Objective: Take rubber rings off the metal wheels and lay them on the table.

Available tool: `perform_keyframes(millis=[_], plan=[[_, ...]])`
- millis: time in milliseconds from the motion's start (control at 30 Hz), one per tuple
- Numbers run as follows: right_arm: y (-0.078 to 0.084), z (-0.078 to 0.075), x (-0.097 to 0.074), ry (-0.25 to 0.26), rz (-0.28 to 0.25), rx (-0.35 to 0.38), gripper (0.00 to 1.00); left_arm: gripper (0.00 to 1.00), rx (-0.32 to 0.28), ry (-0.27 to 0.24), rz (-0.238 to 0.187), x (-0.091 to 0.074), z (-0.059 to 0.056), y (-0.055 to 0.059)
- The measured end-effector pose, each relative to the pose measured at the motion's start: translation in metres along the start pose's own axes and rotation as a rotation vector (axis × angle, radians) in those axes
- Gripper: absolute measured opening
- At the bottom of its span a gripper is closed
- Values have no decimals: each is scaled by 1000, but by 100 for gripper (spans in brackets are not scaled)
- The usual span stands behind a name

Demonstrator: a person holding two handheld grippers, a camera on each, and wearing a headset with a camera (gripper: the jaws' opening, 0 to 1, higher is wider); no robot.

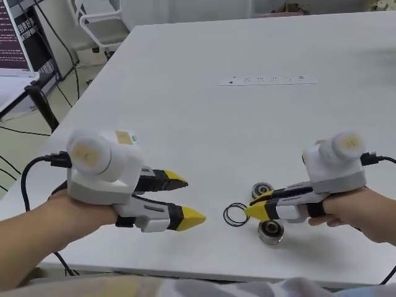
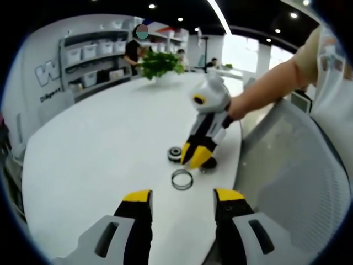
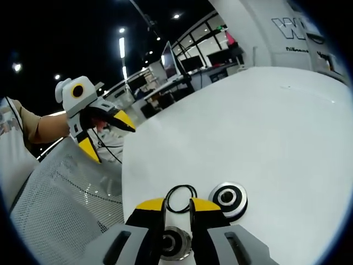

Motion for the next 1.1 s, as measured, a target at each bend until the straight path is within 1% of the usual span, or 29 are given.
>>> perform_keyframes(millis=[100,233,467,700,833,1100], plan=[[-3,2,-4,-6,-16,-12,16,45,0,-1,1,1,0,-1],[-3,2,-9,2,-34,-18,18,45,5,3,8,2,1,-1],[-3,0,-22,18,-61,-23,21,46,13,5,12,5,4,-5],[-5,-6,-34,53,-87,-26,24,46,20,19,9,12,7,-15],[-3,-10,-41,75,-102,-25,25,46,33,19,11,17,9,-20],[2,-19,-49,124,-109,-39,28,46,43,31,21,30,12,-23]])
Point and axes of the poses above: the centre of the closed fingertips' face, and the gripper's own axes: x roughly forward along the fingers, z roughly to its left, y roughly out of its underside, the point moved 10 cm from there along -x, roughly backward along the fingers
